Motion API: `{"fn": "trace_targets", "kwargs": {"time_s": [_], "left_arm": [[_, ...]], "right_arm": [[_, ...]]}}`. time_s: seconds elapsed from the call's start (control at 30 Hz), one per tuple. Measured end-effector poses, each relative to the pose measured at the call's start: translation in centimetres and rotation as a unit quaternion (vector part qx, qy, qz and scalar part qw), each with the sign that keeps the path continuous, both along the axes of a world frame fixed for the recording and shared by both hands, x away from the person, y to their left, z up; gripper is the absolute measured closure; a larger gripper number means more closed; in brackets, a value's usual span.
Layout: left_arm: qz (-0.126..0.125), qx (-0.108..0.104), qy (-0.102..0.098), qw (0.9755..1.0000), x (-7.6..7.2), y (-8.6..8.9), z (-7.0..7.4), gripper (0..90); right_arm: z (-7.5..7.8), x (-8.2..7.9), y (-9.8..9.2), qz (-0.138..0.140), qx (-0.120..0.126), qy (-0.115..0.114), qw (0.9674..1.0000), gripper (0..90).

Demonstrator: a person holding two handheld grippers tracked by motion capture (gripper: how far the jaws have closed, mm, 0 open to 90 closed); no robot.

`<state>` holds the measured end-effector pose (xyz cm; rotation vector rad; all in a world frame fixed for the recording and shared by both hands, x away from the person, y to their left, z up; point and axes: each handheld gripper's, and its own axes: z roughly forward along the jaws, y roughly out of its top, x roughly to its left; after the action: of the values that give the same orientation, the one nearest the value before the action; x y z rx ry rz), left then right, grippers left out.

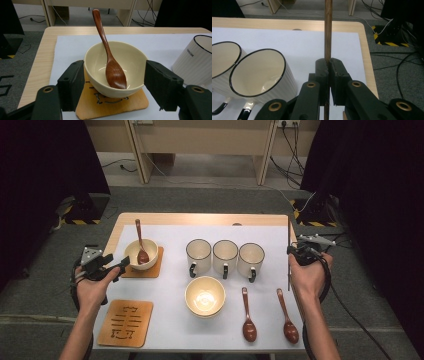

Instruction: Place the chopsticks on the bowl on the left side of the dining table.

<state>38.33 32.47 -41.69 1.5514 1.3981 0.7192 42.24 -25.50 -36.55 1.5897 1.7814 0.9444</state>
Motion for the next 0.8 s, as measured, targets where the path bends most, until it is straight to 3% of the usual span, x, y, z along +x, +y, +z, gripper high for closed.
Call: {"fn": "trace_targets", "kwargs": {"time_s": [0.8], "left_arm": [[0.0, 0.001, -0.001, 1.0, -0.08, 0.03, 0.03, 32.2]], "right_arm": [[0.65, 0.22, 0.3, -0.003, -0.001, -0.055, 0.9985, 85.5]]}}
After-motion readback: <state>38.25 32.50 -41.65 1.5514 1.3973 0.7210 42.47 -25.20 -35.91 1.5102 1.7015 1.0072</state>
